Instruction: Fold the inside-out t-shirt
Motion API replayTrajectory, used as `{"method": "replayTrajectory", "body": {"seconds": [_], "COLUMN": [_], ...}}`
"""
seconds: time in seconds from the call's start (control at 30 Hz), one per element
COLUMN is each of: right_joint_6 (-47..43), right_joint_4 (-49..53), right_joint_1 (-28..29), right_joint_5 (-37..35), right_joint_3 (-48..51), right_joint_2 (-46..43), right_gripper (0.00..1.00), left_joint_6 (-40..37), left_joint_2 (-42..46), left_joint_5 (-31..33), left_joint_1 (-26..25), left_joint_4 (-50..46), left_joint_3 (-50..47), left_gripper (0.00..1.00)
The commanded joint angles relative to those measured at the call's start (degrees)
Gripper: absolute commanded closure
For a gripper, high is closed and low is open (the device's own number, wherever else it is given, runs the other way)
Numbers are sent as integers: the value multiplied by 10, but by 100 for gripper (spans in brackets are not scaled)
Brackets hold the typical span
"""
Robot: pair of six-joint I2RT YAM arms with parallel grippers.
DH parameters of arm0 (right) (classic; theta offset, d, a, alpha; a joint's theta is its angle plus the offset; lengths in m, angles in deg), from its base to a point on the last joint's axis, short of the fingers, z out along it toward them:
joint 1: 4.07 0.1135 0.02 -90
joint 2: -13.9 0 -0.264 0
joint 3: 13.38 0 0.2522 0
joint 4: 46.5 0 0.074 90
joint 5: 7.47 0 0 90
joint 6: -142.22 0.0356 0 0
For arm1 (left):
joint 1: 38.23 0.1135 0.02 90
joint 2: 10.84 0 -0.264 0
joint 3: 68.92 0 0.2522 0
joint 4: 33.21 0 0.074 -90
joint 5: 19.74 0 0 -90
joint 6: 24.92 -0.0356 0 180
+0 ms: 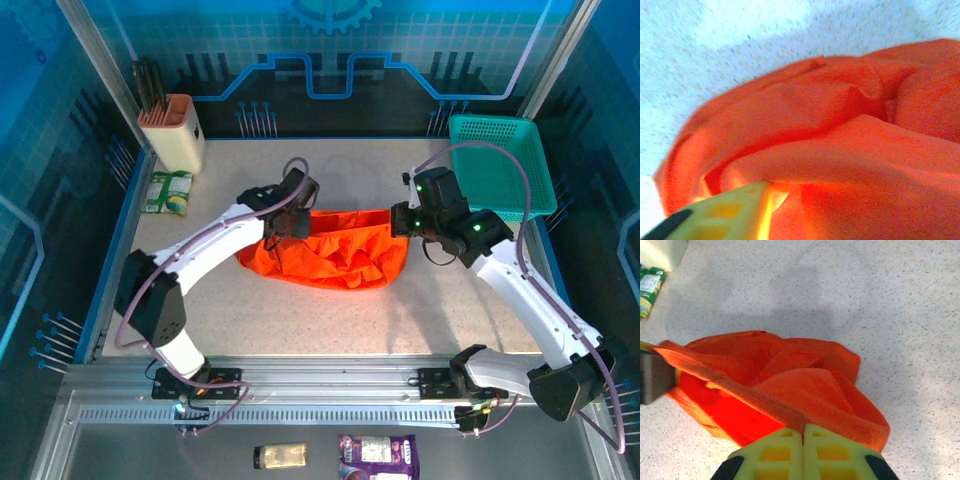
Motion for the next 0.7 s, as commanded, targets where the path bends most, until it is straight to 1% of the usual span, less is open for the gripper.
{"method": "replayTrajectory", "body": {"seconds": [0.0, 0.07, 0.13, 0.2, 0.33, 0.37, 0.43, 0.47, 0.53, 0.6, 0.67], "right_joint_6": [-15, -16, -15, -11, 5, 7, 2, -7, -33, -62, -101], "right_joint_4": [9, 6, -5, -24, -78, -91, -98, -90, -59, -30, -14], "right_joint_1": [-16, -19, -21, -23, -27, -28, -33, -38, -51, -65, -69], "right_joint_5": [-12, -9, -3, 15, 63, 73, 80, 75, 44, -5, -74], "right_joint_3": [-29, -37, -44, -48, -62, -71, -104, -133, -197, -269, -343], "right_joint_2": [-9, -6, -1, 6, 26, 31, 41, 47, 55, 54, 47], "right_gripper": [100, 100, 100, 100, 100, 100, 100, 100, 100, 100, 100], "left_joint_6": [-35, -50, -65, -85, -132, -142, -158, -165, -173, -170, -158], "left_joint_2": [45, 66, 82, 96, 114, 117, 121, 121, 116, 110, 102], "left_joint_5": [18, 16, 14, 20, 47, 50, 52, 51, 47, 36, 11], "left_joint_1": [26, 41, 52, 60, 69, 72, 76, 78, 80, 82, 83], "left_joint_4": [-66, -83, -101, -124, -168, -173, -176, -178, -179, -177, -173], "left_joint_3": [29, 47, 73, 117, 249, 281, 328, 347, 363, 354, 331], "left_gripper": [74, 86, 92, 93, 93, 92, 85, 84, 84, 86, 89]}}
